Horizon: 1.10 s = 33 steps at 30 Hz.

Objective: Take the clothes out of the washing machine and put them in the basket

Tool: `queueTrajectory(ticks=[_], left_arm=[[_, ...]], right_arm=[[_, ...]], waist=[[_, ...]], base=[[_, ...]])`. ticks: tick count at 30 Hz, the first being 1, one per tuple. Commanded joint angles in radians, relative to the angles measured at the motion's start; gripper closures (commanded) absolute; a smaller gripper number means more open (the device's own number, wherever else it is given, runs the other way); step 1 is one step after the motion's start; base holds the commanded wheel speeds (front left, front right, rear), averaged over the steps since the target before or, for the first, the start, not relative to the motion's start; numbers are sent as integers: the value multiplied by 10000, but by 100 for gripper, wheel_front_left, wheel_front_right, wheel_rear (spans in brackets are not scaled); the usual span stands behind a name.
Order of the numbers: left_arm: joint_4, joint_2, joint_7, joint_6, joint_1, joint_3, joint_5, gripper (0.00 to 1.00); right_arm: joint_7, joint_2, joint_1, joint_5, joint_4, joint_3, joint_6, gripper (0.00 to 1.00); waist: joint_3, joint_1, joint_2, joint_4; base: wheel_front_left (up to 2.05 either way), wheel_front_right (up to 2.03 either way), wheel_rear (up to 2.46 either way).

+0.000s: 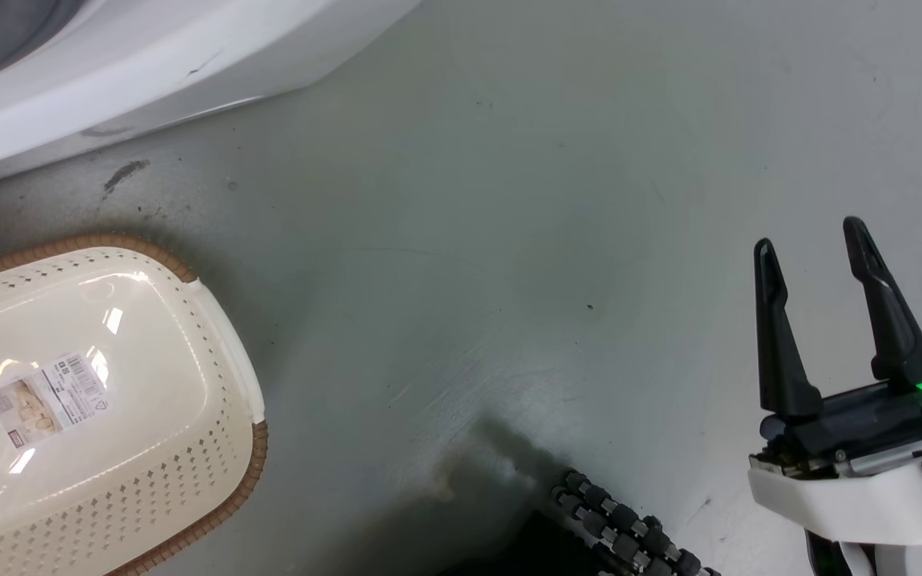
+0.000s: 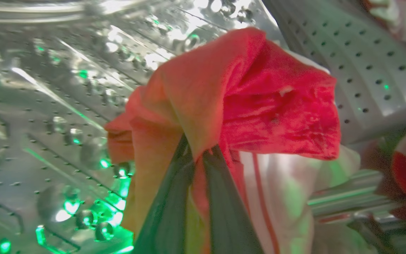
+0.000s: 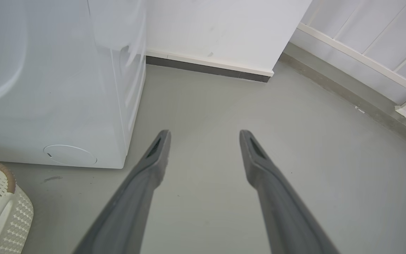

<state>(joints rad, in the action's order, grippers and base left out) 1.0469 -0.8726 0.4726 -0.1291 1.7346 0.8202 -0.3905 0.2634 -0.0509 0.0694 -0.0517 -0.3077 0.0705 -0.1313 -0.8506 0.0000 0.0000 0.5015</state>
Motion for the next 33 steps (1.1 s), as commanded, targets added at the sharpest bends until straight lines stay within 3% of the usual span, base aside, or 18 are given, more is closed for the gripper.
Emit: queueTrajectory(ticks=[1,12,22,33], left_arm=[[23,15,-220,-7,53,41,11,100],[-266,84,-1458,-6,-99,258,-105,100],[-83,1427,-3408,143,-2351,-81,-1262,100],[-452,2428,-6021,560,-4829,-292,-1941,100]], right_arm=[[21,11,245,10,37,18,10,0],[21,11,1020,-172,442,-23,9,0],[21,4,1344,-2,722,-776,10,0],[21,3,1114,805,1259,-1131,10,0]], waist=[[64,0,0,23],[451,0,0,-123],[1532,0,0,-1305],[3510,0,0,-2275]], base=[[0,0,0],[0,0,0],[0,0,0],[0,0,0]])
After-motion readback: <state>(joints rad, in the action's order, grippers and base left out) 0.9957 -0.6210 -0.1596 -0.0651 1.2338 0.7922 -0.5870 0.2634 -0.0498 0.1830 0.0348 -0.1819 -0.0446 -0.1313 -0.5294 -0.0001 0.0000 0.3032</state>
